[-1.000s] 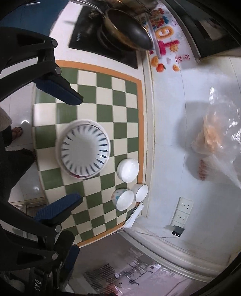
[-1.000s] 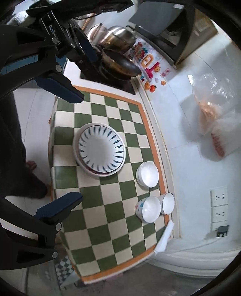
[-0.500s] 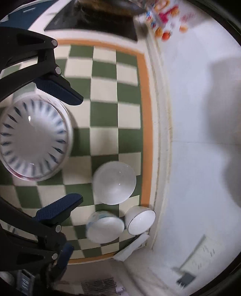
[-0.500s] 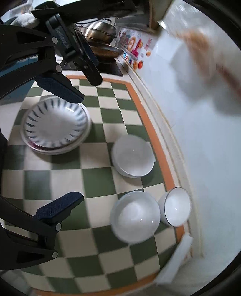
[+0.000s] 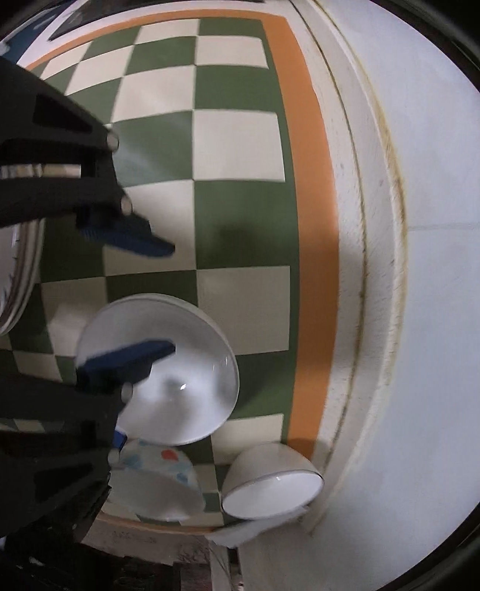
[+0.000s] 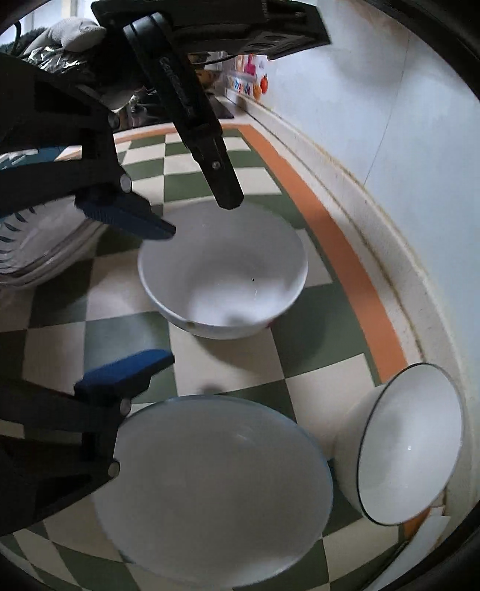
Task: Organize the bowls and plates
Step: 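Move both tools to the white bowl and grasp its rim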
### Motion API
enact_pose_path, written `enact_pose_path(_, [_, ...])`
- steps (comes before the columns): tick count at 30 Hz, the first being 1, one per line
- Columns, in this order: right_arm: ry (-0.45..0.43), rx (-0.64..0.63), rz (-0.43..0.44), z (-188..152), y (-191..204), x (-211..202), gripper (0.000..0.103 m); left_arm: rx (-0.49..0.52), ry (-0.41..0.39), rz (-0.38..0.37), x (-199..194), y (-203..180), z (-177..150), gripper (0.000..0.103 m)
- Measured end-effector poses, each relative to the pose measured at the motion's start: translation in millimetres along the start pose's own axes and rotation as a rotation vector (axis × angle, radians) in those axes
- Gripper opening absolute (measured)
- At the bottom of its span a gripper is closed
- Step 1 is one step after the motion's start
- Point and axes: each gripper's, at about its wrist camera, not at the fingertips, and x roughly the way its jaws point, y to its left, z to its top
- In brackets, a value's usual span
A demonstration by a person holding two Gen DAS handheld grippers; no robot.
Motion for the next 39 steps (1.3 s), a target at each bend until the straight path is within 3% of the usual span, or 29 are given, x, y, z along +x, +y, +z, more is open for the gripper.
enact_pose_path(3, [-0.002,-0.007,-0.054,3,4,13,0.03,0.039,0.027,0.006,14,-4,7,0.022])
enact_pose_path(6, [-0.022,-0.019,-0.08,4,7,18,0.023,0.06,0.035,0.02,20,-7,8,0.019])
enact_pose_path(11, [-0.033,-0.026,-0.086,3,10,19,0.022,0.068,0.03,0.012,12,-9,2,0.018])
enact_pose_path(20, [-0.063,-0.072,-0.091,-20,12,-14,0.022,0.093,-0.028,-0.017,-31,-23,-42,0.019])
enact_pose_path(29, [-0.105,-0.106,-0.059,-75,-4,-79,0.022,0.104,-0.056,-0.058,-62,-48,-94,0.019])
enact_pose_path(34, [-0.095,-0.093,-0.072,-112,-31,-96,0.022,0.145,-0.058,-0.086,-60,-76,-120,0.019])
enact_pose_path(39, [-0.083,-0.068,-0.09,-140,-63,-96,0.022,0.176,-0.009,-0.094,-37,-95,-144,0.019])
